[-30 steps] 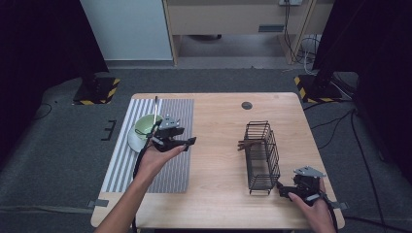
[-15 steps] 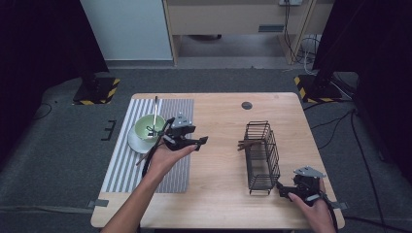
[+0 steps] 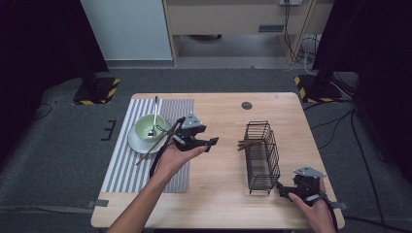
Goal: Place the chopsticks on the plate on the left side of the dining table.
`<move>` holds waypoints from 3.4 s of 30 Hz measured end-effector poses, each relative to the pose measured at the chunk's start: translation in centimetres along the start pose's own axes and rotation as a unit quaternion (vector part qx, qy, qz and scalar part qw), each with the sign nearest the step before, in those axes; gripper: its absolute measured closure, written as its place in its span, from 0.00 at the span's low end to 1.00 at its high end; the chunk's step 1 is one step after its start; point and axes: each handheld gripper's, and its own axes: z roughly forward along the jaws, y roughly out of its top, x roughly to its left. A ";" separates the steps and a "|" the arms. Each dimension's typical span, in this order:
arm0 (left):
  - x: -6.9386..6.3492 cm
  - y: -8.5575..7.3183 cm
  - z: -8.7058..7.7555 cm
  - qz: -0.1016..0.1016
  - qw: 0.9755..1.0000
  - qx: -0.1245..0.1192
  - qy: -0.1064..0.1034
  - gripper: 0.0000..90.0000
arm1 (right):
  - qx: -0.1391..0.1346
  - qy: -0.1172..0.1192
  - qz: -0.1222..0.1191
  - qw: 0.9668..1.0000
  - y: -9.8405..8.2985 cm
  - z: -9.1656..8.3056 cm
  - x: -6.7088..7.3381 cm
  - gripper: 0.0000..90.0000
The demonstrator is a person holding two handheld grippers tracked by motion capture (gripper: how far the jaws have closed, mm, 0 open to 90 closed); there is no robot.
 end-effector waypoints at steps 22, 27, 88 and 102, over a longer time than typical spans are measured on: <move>-3.0 2.7 -0.5 0.021 0.999 -0.018 -0.029 0.40 | 0.000 0.000 0.000 1.000 0.0 0.0 0.0 0.01; -3.6 3.2 -0.8 0.025 0.999 -0.026 -0.041 0.40 | 0.000 0.001 0.000 1.000 0.0 0.0 0.0 0.01; -5.6 4.9 2.7 0.029 0.999 -0.003 -0.044 0.70 | 0.000 0.001 0.000 1.000 0.0 0.0 0.0 0.01; -5.8 5.0 2.7 0.019 0.999 -0.009 -0.049 0.82 | 0.000 0.002 0.000 1.000 0.0 0.0 0.0 0.01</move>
